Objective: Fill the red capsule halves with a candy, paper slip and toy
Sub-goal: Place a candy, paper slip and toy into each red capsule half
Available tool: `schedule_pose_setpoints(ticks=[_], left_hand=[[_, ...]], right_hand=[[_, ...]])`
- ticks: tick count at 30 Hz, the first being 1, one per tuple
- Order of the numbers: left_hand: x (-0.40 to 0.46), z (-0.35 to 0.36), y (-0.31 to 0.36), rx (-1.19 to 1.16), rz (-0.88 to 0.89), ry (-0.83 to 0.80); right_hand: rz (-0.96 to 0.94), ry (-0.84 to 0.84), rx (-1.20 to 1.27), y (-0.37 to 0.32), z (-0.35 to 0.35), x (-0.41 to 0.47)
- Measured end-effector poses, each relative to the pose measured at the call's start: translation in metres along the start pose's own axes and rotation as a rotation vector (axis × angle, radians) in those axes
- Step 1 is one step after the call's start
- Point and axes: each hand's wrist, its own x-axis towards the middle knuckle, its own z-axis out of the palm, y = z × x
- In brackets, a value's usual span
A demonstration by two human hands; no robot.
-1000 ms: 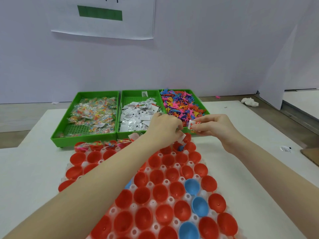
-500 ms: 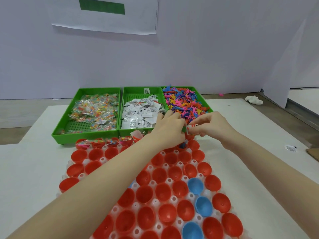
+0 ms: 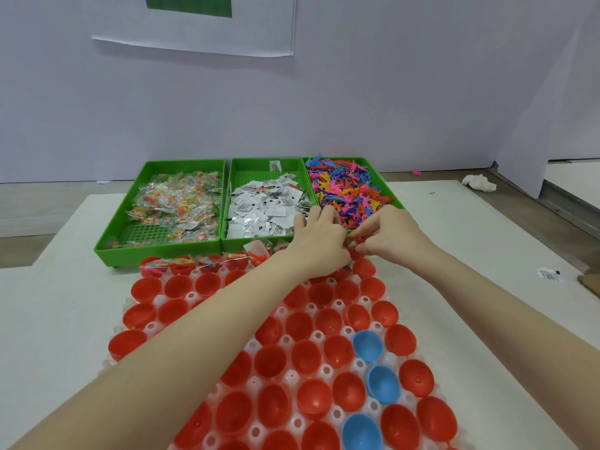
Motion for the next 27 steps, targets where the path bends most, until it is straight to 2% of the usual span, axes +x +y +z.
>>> schedule_pose_setpoints(ticks=[6,15,22,27], left_hand=[[0.001,0.001,-0.001,-0.010,0.006,0.004],[0.002,0.004,-0.001,-0.016,0.002,0.012],[0.000,0.002,0.000,0.013,0.019,0.020],[-0.001,0.001,-0.001,0.048,0.032,0.009]], right_hand=[[0.109,-0.032,0.115,-0.009,-0.015,0.005],[-0.175,-0.089,-0.016,-0.002,-0.014,0.002],[-0.123,-0.018,-0.003,-0.004,-0.007,0.007],[-0.053,-0.040,0.047,-0.004,-0.012,0.004]])
